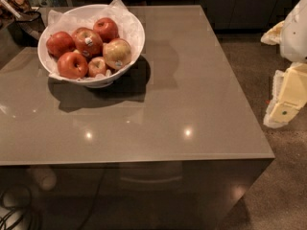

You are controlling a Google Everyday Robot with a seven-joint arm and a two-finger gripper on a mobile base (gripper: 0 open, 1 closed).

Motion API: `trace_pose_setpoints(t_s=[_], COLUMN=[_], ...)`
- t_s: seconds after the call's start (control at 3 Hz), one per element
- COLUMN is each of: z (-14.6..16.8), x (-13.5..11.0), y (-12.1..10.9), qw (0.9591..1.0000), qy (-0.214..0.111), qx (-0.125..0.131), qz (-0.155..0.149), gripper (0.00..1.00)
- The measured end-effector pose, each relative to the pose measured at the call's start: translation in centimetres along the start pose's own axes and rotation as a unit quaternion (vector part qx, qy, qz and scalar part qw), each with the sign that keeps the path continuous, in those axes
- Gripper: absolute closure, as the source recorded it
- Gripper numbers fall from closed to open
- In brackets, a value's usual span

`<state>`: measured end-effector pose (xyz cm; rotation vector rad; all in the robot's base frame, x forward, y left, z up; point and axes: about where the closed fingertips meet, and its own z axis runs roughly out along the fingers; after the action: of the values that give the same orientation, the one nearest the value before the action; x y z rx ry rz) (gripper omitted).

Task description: Pick apple from white bowl

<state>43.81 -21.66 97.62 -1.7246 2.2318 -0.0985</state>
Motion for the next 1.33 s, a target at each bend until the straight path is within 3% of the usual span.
trace_pose_setpoints(t_s=[0.67, 1.0, 1.33], z=[-0.8, -1.7, -2.4], x=[-1.0, -3.9, -7.4], y=[0.4, 0.9, 1.4], qw=[0.9999, 0.9988, 0.9955], qy=[0.001, 0.011, -0.003], qx=[0.009, 0.019, 0.023], qz=[-0.009, -0.043, -0.092], gripper=[0.0, 0.0, 0.0])
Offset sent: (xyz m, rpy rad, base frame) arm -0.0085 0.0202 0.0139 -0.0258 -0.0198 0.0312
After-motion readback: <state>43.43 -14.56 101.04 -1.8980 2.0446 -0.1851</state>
